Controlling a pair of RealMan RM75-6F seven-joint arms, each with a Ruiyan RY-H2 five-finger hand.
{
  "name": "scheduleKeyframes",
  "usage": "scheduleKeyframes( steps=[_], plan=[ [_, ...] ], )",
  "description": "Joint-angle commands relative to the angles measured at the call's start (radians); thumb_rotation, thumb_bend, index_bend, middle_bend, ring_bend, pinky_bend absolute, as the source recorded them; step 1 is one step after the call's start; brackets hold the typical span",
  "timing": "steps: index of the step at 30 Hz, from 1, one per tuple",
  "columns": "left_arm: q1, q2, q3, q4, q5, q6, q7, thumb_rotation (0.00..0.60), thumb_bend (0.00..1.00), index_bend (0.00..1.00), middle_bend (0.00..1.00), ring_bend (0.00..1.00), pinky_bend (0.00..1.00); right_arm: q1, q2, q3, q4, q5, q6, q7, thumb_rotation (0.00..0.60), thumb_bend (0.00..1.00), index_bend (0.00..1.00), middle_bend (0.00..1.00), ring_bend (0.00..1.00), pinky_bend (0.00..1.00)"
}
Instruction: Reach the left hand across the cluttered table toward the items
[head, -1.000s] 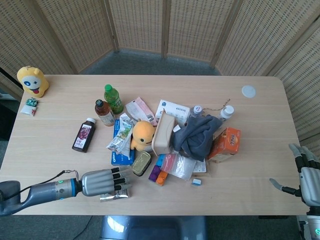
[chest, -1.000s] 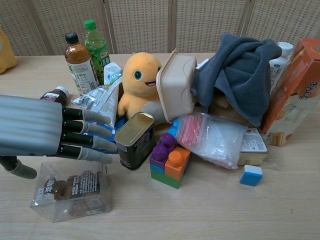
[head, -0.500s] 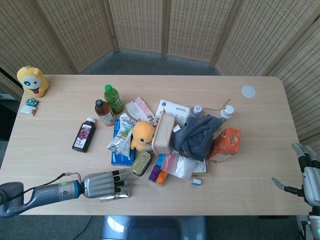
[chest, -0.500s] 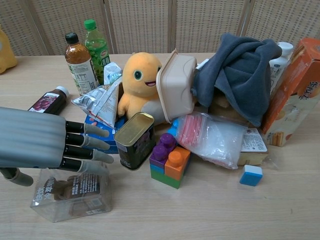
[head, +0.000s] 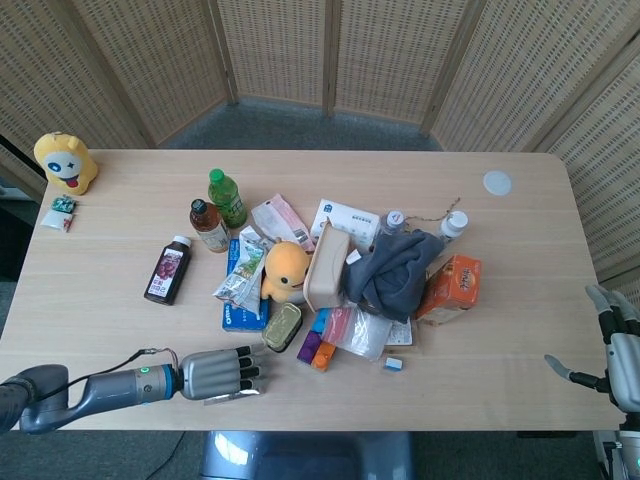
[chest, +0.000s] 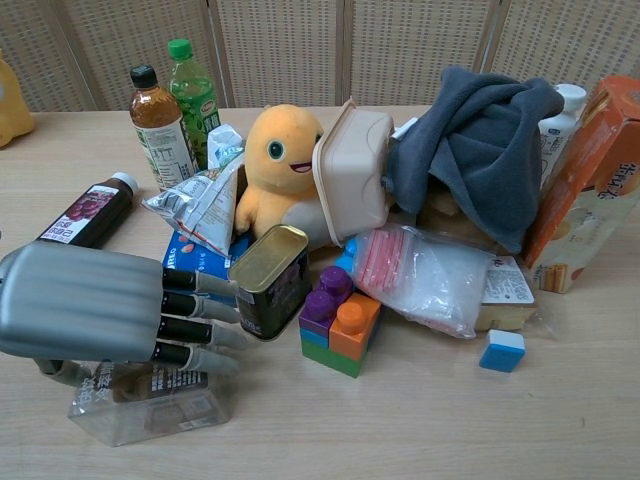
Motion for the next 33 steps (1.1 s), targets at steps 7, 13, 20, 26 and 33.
scheduleKeyframes(
  steps=[7,13,20,26,33],
  plan=[
    [0.005,-0.059,0.038,0.093,0.060,0.143,-0.015,0.600,0.00,0.34,0.54,0.66,0.67,-0.001,-0.001,0.003,0.003,-0.001,0.004,0.004,0.497,0.00,0.00,0.00,0.00,0.00],
    [0.010,-0.034,0.039,0.088,0.070,0.220,-0.007,0.600,0.00,0.39,0.56,0.69,0.69,0.000,-0.004,0.001,0.004,-0.001,0.000,-0.004,0.497,0.00,0.00,0.00,0.00,0.00],
    [0.015,0.095,-0.022,-0.009,0.034,0.315,0.046,0.600,0.00,0.39,0.55,0.68,0.68,0.000,-0.003,-0.002,-0.002,-0.001,-0.002,-0.012,0.499,0.00,0.00,0.00,0.00,0.00],
    [0.016,0.232,-0.111,-0.098,-0.040,0.369,0.083,0.600,0.00,0.39,0.50,0.67,0.66,-0.001,-0.003,-0.003,-0.008,-0.005,0.000,-0.020,0.498,0.00,0.00,0.00,0.00,0.00],
    [0.029,0.299,-0.205,-0.151,-0.118,0.415,0.103,0.600,0.00,0.39,0.48,0.66,0.65,-0.001,-0.003,-0.005,-0.010,-0.006,0.000,-0.024,0.497,0.00,0.00,0.00,0.00,0.00]
  ],
)
